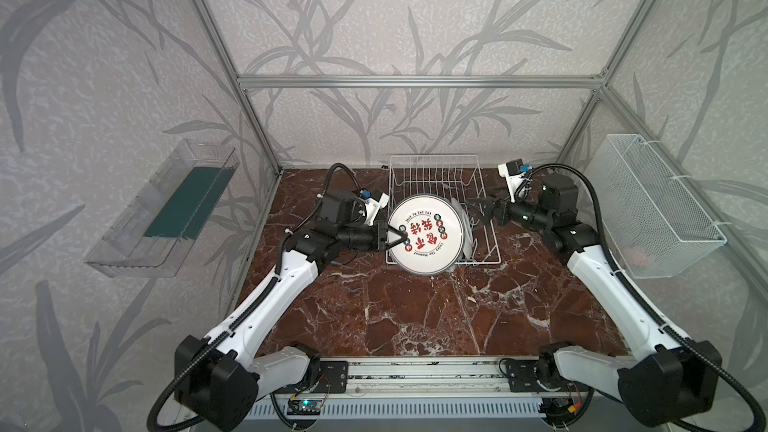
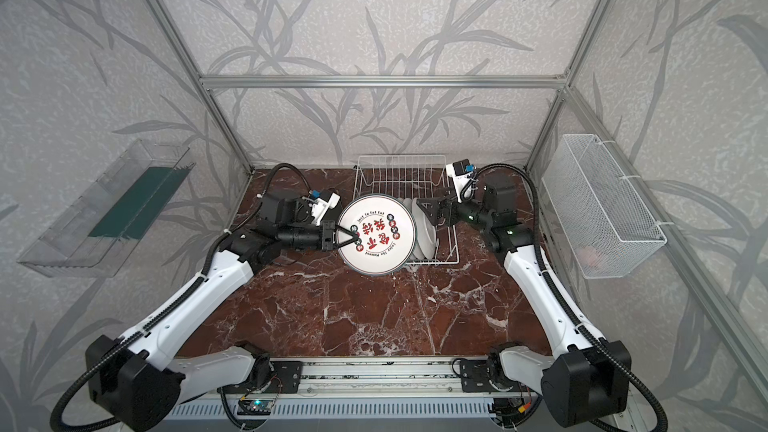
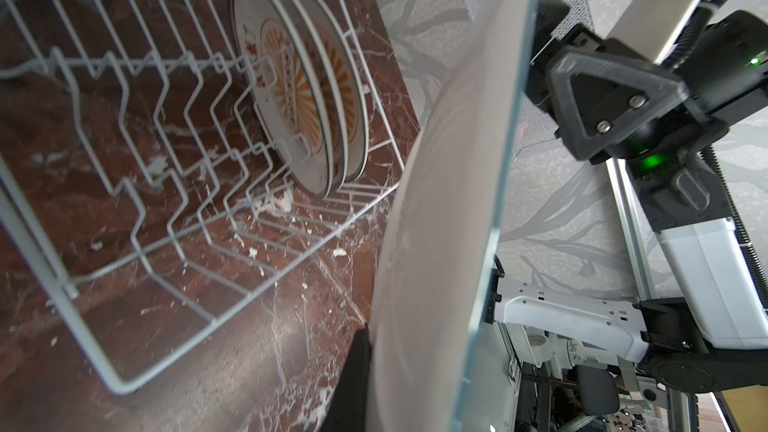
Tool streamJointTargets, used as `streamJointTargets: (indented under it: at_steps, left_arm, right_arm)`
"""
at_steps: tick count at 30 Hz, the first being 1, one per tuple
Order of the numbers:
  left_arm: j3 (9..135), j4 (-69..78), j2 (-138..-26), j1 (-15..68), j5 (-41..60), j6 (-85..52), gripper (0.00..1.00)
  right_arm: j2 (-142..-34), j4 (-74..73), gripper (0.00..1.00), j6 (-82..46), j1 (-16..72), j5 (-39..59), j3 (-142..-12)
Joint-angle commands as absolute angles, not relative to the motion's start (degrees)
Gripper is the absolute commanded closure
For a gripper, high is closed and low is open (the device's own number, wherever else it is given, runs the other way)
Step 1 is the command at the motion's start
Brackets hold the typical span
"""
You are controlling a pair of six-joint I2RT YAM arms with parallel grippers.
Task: Unload the plates from the dish rack
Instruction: 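Carry the printed plate toward the robot and lower it onto the table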
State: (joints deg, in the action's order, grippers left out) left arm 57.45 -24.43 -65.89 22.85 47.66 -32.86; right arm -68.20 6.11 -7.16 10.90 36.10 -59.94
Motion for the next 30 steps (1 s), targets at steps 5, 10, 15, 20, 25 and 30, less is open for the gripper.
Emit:
streamJointTargets:
  at_steps: [5,10,15,20,25,30]
  left_arm:
    - [47.1,-29.8,-55.0,23.3,48.9,-39.3,1.0]
    - [42.1,-37.3,-49.9,24.2,48.0,-40.0,1.0]
    - [37.7,-40.3,-47.7,24.7,45.6,-41.0,1.0]
    - [34.2,-36.5,-50.0,25.5,44.6,-43.0,1.0]
    - [31.6,-30.6,-54.7,26.7,43.3,-44.2,1.0]
    - [28.7,-21.2,-59.4,27.9,43.6,-45.9,1.0]
  right_arm:
    - [-64.6,5.6,0.01,-5.5,11.3,34.9,-57.9]
    - [-62.7,6.4,0.01,-5.7,11.5,33.9,-57.3]
    - [-60.8,6.7,0.01,-6.2,11.9,33.0,-56.3]
    - [-59.4,7.1,0.01,-6.2,12.0,32.3,-55.6]
    - [-59.1,7.4,0.01,-5.8,12.0,31.8,-55.2]
    - [-59.7,7.1,0.01,-5.3,12.0,31.7,-55.2]
